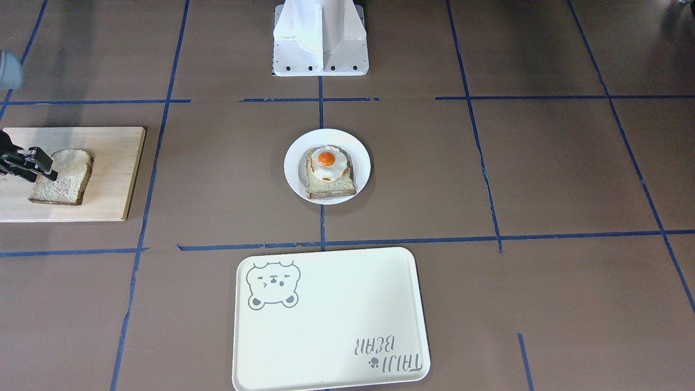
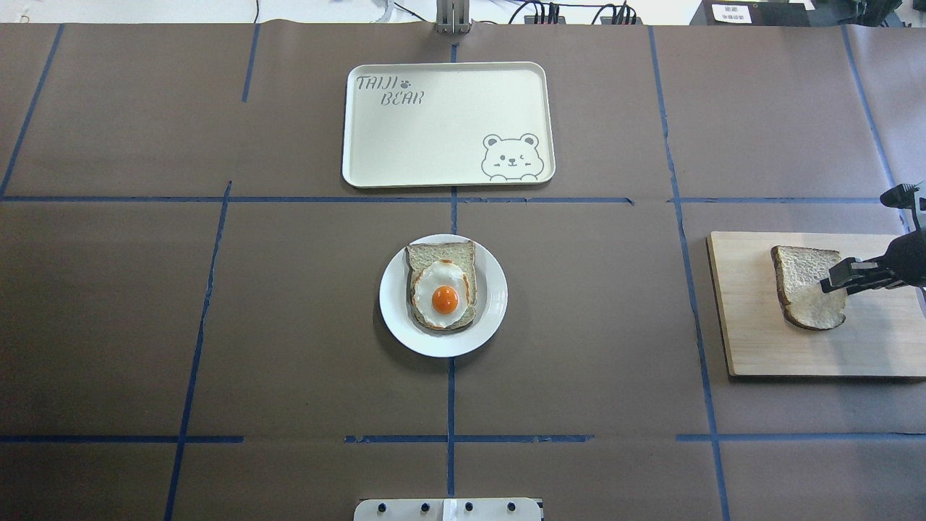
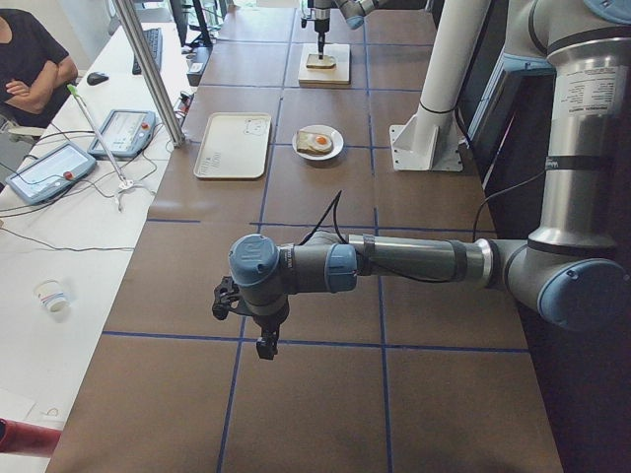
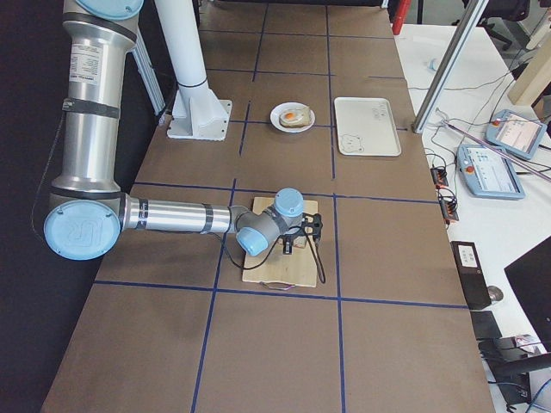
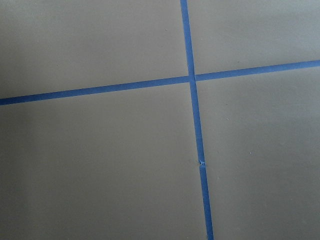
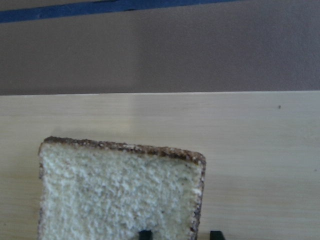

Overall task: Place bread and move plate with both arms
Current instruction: 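Close the right gripper on the bread slice and lift it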

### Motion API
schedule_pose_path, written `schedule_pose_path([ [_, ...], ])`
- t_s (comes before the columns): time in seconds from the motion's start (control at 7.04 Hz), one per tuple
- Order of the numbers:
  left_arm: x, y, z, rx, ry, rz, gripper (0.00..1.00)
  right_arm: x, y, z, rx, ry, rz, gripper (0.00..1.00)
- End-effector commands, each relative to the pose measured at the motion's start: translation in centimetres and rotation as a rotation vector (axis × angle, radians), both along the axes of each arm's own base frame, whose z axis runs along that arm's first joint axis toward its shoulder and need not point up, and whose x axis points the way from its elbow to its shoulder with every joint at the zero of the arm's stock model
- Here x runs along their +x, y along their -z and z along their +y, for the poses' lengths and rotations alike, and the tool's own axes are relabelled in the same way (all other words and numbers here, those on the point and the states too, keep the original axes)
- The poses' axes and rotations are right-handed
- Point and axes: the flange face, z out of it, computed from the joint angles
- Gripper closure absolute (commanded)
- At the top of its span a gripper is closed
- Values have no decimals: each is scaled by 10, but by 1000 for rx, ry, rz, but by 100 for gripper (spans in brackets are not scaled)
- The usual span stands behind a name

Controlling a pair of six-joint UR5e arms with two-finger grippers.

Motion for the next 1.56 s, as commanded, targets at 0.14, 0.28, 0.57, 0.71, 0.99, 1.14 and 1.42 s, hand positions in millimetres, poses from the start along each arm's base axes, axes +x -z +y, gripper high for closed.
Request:
schedule_pose_path([
  [0.14,0,-1,1,-1,0,0,0,2,1,2,1,0,-4,100],
  [0.28,0,-1,1,-1,0,0,0,2,2,1,3,0,-5,100],
  [0.57,0,5,0,10,1,0,0,5,22,7,19,14,-45,100],
  [0.71,0,5,0,8,1,0,0,23,41,2,33,-5,-91,100],
  [0.99,0,6,0,10,1,0,0,71,71,-8,32,-10,-263,100],
  [1.14,0,6,0,11,1,-1,0,65,90,-20,56,5,-292,100],
  [1.42,0,7,0,11,1,-1,0,40,186,-77,44,-28,-396,100],
])
